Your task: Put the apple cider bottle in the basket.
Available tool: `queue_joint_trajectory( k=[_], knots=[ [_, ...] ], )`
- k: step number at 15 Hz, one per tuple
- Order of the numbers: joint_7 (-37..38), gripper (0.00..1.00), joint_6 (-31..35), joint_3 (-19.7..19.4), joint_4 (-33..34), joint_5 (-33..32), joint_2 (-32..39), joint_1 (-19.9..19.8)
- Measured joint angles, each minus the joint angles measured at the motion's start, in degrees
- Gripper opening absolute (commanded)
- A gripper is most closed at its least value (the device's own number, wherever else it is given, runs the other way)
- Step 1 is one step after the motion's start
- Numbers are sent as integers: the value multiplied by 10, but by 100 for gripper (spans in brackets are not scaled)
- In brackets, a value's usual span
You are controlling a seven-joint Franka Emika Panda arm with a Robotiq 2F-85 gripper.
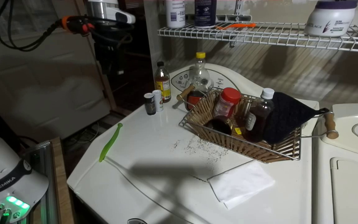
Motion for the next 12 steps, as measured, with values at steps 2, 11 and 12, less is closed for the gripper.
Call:
queue_joint_trajectory(
  k=[2,11,12],
  knots=[
    [-1,100,11,4,59,0,43,1],
    [7,100,117,16,181,-1,189,3],
    [7,100,117,16,181,-1,189,3]
  ],
)
